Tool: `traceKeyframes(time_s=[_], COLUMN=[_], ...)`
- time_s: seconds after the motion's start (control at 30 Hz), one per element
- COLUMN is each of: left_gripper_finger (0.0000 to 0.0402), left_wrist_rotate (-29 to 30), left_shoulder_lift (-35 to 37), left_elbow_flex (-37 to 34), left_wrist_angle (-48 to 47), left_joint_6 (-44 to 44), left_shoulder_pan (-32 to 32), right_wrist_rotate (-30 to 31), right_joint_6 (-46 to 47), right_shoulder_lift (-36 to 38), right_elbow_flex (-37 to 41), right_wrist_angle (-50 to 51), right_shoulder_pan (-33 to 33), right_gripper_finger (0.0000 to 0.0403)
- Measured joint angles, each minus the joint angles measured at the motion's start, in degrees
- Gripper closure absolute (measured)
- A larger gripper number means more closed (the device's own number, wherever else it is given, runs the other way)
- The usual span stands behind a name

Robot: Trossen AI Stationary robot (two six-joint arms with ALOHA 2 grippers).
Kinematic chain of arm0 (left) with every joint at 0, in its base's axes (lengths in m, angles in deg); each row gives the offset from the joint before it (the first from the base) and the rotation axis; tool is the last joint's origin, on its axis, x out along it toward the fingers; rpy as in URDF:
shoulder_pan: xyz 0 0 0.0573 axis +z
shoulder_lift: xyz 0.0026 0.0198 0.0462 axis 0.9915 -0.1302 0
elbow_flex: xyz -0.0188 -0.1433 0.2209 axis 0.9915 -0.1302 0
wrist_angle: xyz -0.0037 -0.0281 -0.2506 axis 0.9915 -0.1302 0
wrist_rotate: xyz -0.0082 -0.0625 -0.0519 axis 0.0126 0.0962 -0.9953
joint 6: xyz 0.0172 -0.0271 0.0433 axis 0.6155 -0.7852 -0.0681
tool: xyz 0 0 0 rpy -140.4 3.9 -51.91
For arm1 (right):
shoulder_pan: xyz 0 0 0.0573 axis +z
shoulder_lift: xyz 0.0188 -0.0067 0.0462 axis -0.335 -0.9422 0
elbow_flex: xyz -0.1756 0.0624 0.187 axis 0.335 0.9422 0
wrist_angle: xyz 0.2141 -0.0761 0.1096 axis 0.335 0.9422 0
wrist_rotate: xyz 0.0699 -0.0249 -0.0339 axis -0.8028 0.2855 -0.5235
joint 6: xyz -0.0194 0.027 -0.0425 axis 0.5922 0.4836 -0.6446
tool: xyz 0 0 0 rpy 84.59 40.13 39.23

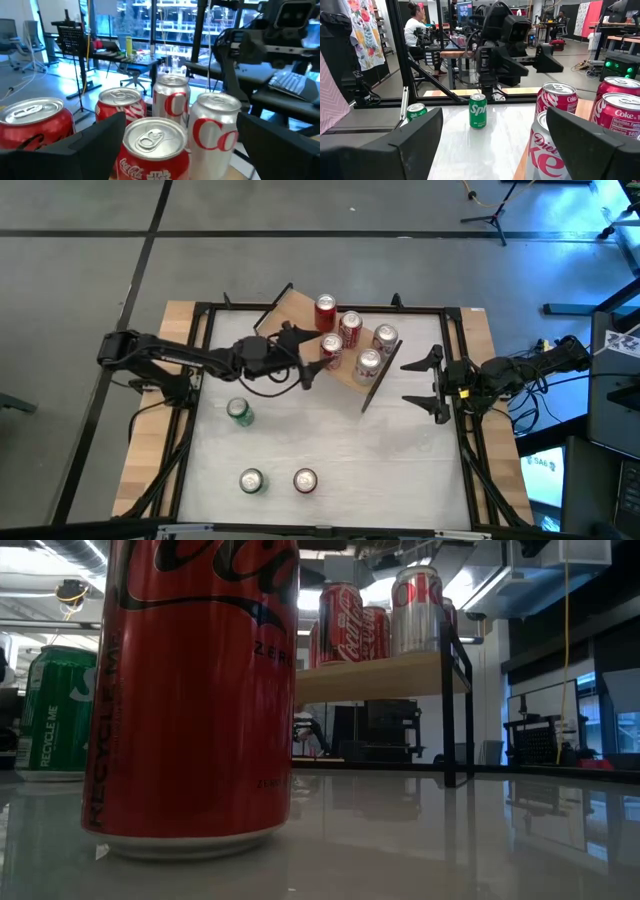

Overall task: Place canned beverage on shelf
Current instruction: Put the red-white soda can on the shelf aligned with the other red-white soda cans

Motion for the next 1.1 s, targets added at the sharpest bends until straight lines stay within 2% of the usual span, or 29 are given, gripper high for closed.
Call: traceKeyframes(time_s=[0.17,0.37,1.1], left_gripper_finger=[0.0031,0.0031,0.0032], left_wrist_rotate=[1.6,5.9,4.3], left_shoulder_lift=[-3.0,-6.0,-12.7], left_elbow_flex=[0.0,0.0,0.0], left_wrist_angle=[4.3,4.9,6.6], left_joint_6=[0.4,0.4,0.0], left_shoulder_pan=[0.1,0.2,1.9], right_wrist_rotate=[0.0,0.1,0.1], right_joint_6=[0.0,0.0,0.0], right_shoulder_lift=[0.0,0.0,0.0], right_elbow_flex=[0.0,0.0,0.0], right_wrist_angle=[0.0,0.0,0.2], right_shoulder_pan=[0.0,0.0,0.0], right_gripper_finger=[0.0054,0.0054,0.0054])
